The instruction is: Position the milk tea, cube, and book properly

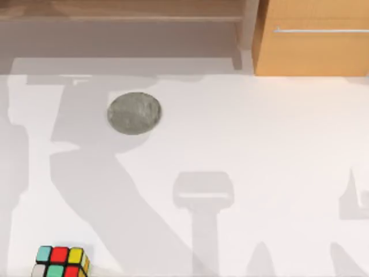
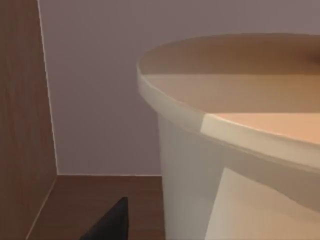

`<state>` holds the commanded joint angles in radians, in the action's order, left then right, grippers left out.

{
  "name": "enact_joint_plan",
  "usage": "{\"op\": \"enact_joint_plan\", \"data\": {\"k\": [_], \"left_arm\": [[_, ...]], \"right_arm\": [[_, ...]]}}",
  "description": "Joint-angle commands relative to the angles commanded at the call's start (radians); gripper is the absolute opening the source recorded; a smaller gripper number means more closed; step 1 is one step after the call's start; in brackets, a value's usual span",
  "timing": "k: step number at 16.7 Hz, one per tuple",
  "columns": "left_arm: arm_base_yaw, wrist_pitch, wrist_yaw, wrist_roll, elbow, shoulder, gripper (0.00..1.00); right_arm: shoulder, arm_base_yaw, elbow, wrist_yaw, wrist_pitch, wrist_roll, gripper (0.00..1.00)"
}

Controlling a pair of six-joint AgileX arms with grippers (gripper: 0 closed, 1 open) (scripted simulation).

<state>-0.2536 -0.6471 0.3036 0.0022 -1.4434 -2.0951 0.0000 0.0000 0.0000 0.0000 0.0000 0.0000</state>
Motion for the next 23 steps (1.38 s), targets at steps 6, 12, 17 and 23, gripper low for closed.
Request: {"op": "enact_joint_plan", "data": {"k": [6,12,17,23], "left_arm": [[0.0,0.0,0.0,0.0,0.0,0.0,0.32],[0.0,0.0,0.0,0.0,0.0,0.0,0.0],[0.0,0.0,0.0,0.0,0.0,0.0,0.0],[-0.022,-0.022,0.015,0.003,0.07,0.072,0.0]], "right_arm": [[0.0,0.0,0.0,0.0,0.0,0.0,1.0],[0.0,0.0,0.0,0.0,0.0,0.0,1.0],[0.0,0.0,0.0,0.0,0.0,0.0,1.0],[0.0,0.0,0.0,0.0,0.0,0.0,1.0]]}}
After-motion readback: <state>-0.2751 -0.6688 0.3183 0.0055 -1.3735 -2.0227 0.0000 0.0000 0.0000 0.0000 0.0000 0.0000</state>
